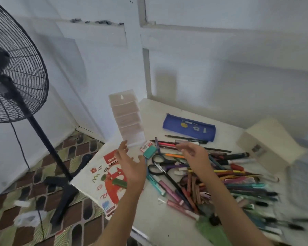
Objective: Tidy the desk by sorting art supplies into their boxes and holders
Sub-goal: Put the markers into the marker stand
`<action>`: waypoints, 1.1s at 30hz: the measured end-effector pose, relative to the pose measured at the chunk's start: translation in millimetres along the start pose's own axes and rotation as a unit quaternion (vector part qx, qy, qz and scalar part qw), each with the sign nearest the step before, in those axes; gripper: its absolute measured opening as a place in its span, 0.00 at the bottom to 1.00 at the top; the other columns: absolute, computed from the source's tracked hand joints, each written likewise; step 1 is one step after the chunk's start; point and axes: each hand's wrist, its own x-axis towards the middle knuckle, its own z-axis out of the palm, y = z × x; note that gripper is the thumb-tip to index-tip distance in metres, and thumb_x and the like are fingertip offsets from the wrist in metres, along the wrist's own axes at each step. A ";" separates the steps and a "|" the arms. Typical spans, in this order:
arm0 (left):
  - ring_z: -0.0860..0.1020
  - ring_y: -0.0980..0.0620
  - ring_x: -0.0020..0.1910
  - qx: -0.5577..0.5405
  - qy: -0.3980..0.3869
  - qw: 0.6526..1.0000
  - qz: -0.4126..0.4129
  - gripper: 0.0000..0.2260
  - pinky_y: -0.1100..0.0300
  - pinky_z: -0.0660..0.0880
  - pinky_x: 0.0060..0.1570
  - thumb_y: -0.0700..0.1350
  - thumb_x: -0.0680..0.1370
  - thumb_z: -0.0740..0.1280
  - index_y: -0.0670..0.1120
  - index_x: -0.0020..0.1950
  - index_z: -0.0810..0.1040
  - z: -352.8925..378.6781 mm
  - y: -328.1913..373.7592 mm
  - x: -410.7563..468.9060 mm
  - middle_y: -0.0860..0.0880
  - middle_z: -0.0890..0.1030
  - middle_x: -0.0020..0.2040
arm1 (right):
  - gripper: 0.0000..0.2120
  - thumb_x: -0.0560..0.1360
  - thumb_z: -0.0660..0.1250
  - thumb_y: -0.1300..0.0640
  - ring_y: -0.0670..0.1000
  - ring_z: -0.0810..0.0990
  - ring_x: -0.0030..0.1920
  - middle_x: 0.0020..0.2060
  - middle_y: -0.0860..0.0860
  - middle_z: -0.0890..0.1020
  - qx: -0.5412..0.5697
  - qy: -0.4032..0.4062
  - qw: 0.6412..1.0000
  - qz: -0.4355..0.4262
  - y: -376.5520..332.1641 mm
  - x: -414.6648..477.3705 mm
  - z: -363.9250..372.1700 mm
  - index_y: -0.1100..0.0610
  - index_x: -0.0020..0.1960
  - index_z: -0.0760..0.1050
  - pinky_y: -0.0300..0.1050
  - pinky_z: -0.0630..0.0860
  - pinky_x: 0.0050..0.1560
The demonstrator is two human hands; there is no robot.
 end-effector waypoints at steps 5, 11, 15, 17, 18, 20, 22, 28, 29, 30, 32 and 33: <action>0.74 0.51 0.53 0.066 -0.111 0.984 0.123 0.18 0.54 0.75 0.54 0.27 0.69 0.66 0.50 0.44 0.78 6.8 -7.2 -37.8 0.50 0.73 0.49 | 0.17 0.75 0.63 0.69 0.45 0.81 0.47 0.42 0.45 0.83 -0.015 0.045 0.998 0.029 13.1 -36.4 -48.3 0.48 0.41 0.78 0.36 0.76 0.51; 0.71 0.46 0.54 0.286 -0.209 0.913 0.205 0.13 0.53 0.69 0.49 0.29 0.70 0.67 0.47 0.41 0.81 -2.9 -9.1 -46.5 0.49 0.77 0.49 | 0.11 0.75 0.66 0.65 0.43 0.79 0.42 0.41 0.47 0.81 -0.104 -0.040 0.993 0.026 13.5 -65.1 -56.7 0.50 0.42 0.79 0.26 0.71 0.41; 0.66 0.52 0.56 0.411 -0.237 0.847 0.239 0.10 0.54 0.63 0.55 0.40 0.75 0.69 0.55 0.51 0.81 -30.2 -15.4 -52.7 0.54 0.73 0.55 | 0.04 0.73 0.70 0.57 0.47 0.72 0.48 0.44 0.49 0.77 -0.245 -0.097 0.962 -0.073 18.0 -81.8 -25.9 0.56 0.46 0.83 0.37 0.70 0.50; 0.66 0.52 0.57 0.407 -0.267 0.835 0.256 0.12 0.54 0.61 0.57 0.45 0.75 0.69 0.57 0.56 0.80 -39.5 -22.0 -53.3 0.54 0.73 0.57 | 0.08 0.74 0.68 0.51 0.48 0.69 0.52 0.48 0.48 0.75 -0.325 -0.124 0.934 -0.086 17.5 -88.1 -9.4 0.53 0.49 0.82 0.43 0.70 0.54; 0.66 0.52 0.57 0.396 -0.279 0.833 0.266 0.13 0.54 0.61 0.57 0.46 0.75 0.69 0.57 0.58 0.79 -41.7 -23.4 -53.1 0.53 0.73 0.57 | 0.10 0.75 0.67 0.48 0.48 0.68 0.53 0.49 0.47 0.74 -0.364 -0.137 0.918 -0.079 16.1 -90.9 -4.0 0.50 0.51 0.81 0.45 0.69 0.54; 0.66 0.51 0.57 0.378 -0.293 0.828 0.293 0.14 0.54 0.62 0.56 0.47 0.74 0.71 0.57 0.59 0.79 -45.6 -25.4 -49.1 0.52 0.74 0.57 | 0.14 0.74 0.64 0.41 0.49 0.67 0.56 0.52 0.47 0.71 -0.427 -0.147 0.890 -0.057 12.6 -93.0 9.2 0.46 0.55 0.78 0.46 0.66 0.52; 0.66 0.51 0.58 0.387 -0.319 0.804 0.319 0.15 0.55 0.62 0.55 0.49 0.74 0.71 0.56 0.60 0.78 -43.4 -24.7 -41.5 0.51 0.73 0.59 | 0.16 0.74 0.63 0.40 0.50 0.66 0.59 0.56 0.48 0.70 -0.474 -0.138 0.869 -0.031 6.6 -91.3 21.5 0.47 0.56 0.77 0.48 0.64 0.54; 0.73 0.48 0.52 0.346 -0.376 0.742 0.434 0.09 0.55 0.65 0.48 0.43 0.69 0.75 0.50 0.48 0.83 -31.2 -20.8 -20.2 0.50 0.79 0.50 | 0.13 0.72 0.67 0.42 0.53 0.67 0.61 0.57 0.49 0.72 -0.531 -0.099 0.839 0.056 -12.4 -77.5 49.3 0.49 0.50 0.79 0.54 0.63 0.58; 0.73 0.48 0.52 0.335 -0.387 0.733 0.449 0.08 0.56 0.64 0.47 0.42 0.69 0.75 0.50 0.47 0.83 -30.6 -21.8 -15.0 0.50 0.79 0.50 | 0.13 0.71 0.67 0.42 0.53 0.67 0.61 0.56 0.49 0.72 -0.525 -0.089 0.844 0.065 -13.9 -74.7 51.9 0.49 0.50 0.79 0.54 0.63 0.58; 0.73 0.49 0.51 0.321 -0.394 0.727 0.462 0.07 0.57 0.63 0.46 0.42 0.69 0.75 0.49 0.46 0.82 -30.3 -23.2 -10.2 0.50 0.79 0.49 | 0.14 0.71 0.68 0.41 0.53 0.67 0.60 0.55 0.49 0.73 -0.516 -0.082 0.849 0.075 -15.1 -72.6 52.5 0.48 0.49 0.79 0.54 0.64 0.57; 0.74 0.49 0.50 0.282 -0.404 0.728 0.476 0.08 0.59 0.63 0.45 0.41 0.68 0.75 0.48 0.45 0.82 -29.1 -25.5 -0.7 0.50 0.80 0.48 | 0.15 0.70 0.67 0.38 0.52 0.67 0.61 0.53 0.48 0.74 -0.499 -0.057 0.859 0.094 -21.1 -69.7 49.1 0.47 0.49 0.80 0.53 0.64 0.57; 0.74 0.50 0.50 0.254 -0.408 0.740 0.471 0.08 0.60 0.63 0.45 0.40 0.68 0.75 0.48 0.45 0.81 -28.7 -25.9 3.3 0.50 0.80 0.48 | 0.13 0.70 0.68 0.39 0.52 0.67 0.61 0.52 0.47 0.75 -0.484 -0.033 0.869 0.101 -24.3 -68.8 46.3 0.46 0.48 0.80 0.53 0.64 0.57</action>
